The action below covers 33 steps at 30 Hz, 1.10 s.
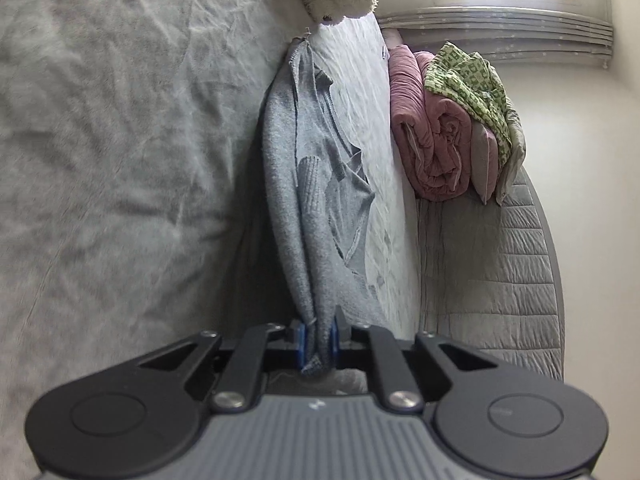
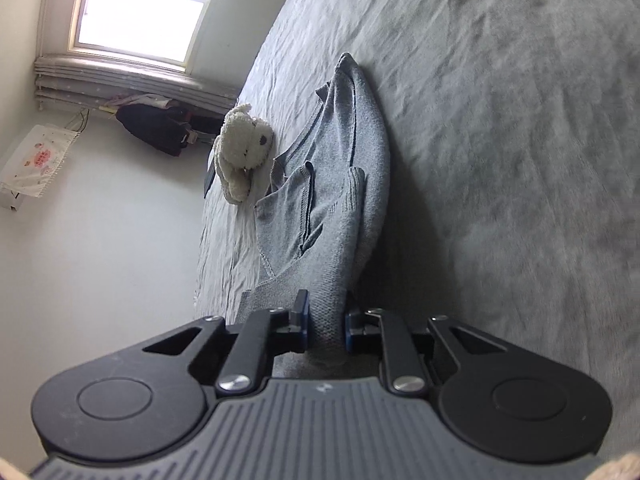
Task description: Fold clothes
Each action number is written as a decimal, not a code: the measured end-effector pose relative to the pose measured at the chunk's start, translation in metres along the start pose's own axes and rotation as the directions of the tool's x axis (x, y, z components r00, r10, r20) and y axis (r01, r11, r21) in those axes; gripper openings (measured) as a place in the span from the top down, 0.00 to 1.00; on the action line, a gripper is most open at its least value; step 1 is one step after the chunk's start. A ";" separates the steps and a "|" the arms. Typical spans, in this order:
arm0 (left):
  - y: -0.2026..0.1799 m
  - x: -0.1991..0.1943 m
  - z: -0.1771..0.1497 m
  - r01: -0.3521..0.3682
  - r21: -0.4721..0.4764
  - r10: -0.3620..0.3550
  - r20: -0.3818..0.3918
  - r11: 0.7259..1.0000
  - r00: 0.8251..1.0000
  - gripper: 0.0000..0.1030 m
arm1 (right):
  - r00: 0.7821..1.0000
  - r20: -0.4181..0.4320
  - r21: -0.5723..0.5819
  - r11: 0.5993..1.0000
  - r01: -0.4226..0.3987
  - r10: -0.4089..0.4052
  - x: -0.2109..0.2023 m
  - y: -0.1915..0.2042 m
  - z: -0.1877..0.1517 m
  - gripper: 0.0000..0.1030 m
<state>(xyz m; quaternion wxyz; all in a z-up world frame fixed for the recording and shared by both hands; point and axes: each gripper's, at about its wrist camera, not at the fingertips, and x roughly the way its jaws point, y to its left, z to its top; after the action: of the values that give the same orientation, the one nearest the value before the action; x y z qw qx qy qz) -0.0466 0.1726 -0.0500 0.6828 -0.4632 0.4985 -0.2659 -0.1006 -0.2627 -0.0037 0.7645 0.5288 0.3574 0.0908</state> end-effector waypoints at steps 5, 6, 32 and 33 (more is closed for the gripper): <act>0.009 -0.025 -0.032 -0.008 -0.051 0.007 -0.026 0.999 1.000 0.89 | 1.000 -0.025 0.015 1.000 0.007 -0.007 -0.026 0.001 -0.029 0.81; 0.012 -0.030 -0.038 -0.007 -0.061 0.005 -0.031 0.998 0.999 0.89 | 1.000 -0.030 0.015 1.000 0.007 -0.007 -0.030 0.001 -0.035 0.81; 0.004 -0.046 -0.036 0.115 -0.207 -0.119 -0.006 0.972 0.993 0.89 | 0.996 -0.026 0.133 0.988 -0.081 0.085 -0.043 0.009 -0.025 0.80; 0.002 -0.043 -0.030 0.126 -0.217 -0.128 0.002 0.968 0.992 0.89 | 0.996 -0.017 0.133 0.988 -0.083 0.086 -0.040 0.011 -0.019 0.80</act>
<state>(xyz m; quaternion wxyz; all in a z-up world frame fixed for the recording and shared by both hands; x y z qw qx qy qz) -0.0905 0.1983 -0.0351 0.6067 -0.5644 0.4979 -0.2559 -0.1396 -0.2644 0.0207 0.7190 0.5920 0.3486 0.1050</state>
